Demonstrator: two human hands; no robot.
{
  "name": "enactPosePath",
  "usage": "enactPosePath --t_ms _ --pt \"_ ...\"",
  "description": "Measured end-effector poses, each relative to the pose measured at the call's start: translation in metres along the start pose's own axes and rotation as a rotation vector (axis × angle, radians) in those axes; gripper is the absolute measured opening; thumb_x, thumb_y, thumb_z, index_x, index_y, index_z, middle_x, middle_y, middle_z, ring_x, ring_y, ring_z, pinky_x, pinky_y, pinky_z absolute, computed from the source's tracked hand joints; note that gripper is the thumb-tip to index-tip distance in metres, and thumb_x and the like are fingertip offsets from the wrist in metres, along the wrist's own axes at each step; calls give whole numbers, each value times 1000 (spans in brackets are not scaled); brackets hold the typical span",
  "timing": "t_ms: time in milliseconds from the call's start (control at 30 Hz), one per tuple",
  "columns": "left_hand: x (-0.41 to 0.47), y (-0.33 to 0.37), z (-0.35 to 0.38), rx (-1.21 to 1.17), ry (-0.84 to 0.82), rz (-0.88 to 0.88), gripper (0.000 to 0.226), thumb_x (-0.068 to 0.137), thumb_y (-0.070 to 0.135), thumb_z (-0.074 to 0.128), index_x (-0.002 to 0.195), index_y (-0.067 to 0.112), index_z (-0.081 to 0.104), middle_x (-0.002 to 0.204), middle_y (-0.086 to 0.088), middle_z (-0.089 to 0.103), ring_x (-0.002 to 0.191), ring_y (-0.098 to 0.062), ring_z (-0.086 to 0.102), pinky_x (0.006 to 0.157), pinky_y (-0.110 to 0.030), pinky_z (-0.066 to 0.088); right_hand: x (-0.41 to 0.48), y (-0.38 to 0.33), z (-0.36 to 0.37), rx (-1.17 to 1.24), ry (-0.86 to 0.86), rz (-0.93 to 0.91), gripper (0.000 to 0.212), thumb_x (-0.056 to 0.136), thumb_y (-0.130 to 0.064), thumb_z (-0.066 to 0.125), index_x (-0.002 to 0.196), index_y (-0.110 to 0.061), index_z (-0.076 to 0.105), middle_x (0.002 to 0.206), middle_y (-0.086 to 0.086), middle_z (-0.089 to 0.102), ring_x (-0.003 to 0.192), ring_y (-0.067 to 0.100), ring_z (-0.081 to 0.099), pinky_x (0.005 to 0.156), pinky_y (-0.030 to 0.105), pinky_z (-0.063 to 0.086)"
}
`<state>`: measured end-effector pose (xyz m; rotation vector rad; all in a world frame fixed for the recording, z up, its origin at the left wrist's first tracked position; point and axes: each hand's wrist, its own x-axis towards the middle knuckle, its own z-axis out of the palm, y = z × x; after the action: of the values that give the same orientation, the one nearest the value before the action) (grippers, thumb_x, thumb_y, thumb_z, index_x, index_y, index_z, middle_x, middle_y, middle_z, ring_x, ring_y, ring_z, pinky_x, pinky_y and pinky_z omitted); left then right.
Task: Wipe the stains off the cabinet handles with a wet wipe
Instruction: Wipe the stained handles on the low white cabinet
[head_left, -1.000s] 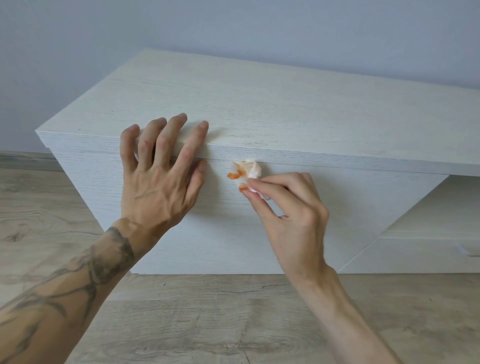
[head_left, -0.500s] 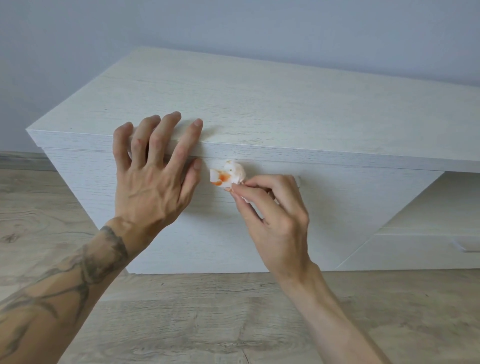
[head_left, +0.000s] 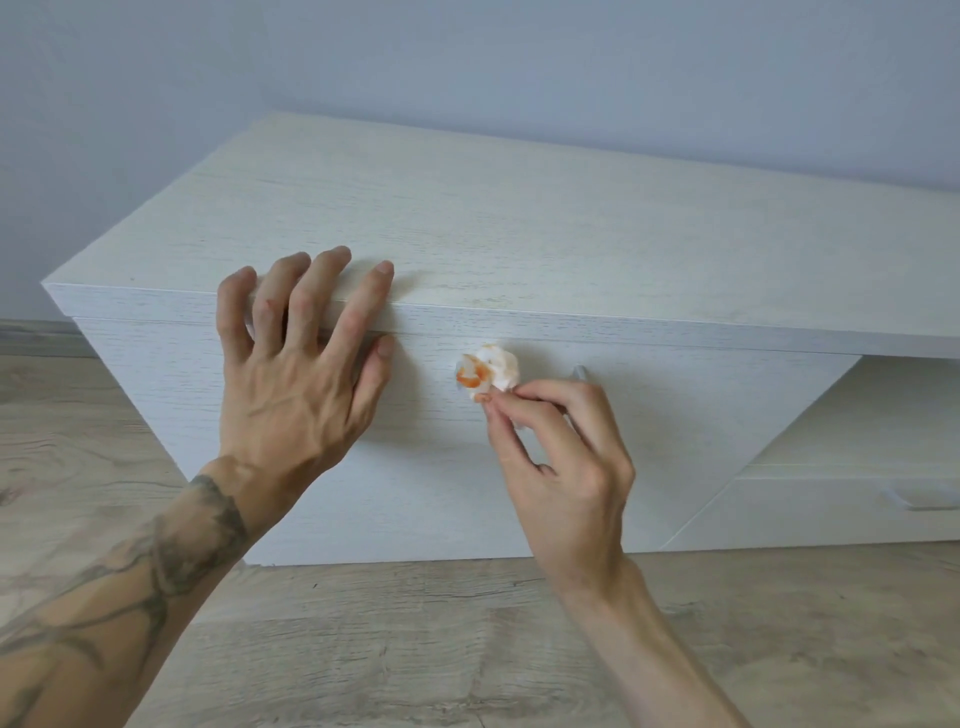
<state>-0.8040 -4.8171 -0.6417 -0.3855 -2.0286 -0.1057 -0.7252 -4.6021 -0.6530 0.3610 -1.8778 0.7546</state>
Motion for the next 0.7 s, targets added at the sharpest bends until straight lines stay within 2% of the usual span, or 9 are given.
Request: enactPosePath --t_ms 200,367,567,700 --pt "-1 0 -1 11 0 3 50 110 36 46 157 18 43 152 -18 48 137 -39 40 119 -60 25 11 -9 15 -12 -29 -68 4 92 0 79 90 -2 82 89 10 71 77 27 68 70 34 55" --pt "0 1 -3 18 -22 -4 49 111 37 43 156 18 42 152 -17 47 137 -39 40 119 -61 25 0 4 -3 -15 37 36 5 93 -5 81 90 -2 82 91 11 70 79 24 70 71 35 57" --pt "0 1 -2 17 -16 -4 49 110 36 45 156 18 43 152 -18 48 137 -38 40 118 -61 26 8 -9 14 -1 -46 -46 3 92 -1 81 92 -3 82 90 9 70 75 27 67 69 37 55" --pt "0 0 -3 21 -24 -8 49 111 36 45 156 18 43 152 -18 49 137 -39 41 119 -61 26 0 13 -13 -17 24 49 4 92 -6 82 95 -2 83 95 11 71 81 24 71 75 36 59"
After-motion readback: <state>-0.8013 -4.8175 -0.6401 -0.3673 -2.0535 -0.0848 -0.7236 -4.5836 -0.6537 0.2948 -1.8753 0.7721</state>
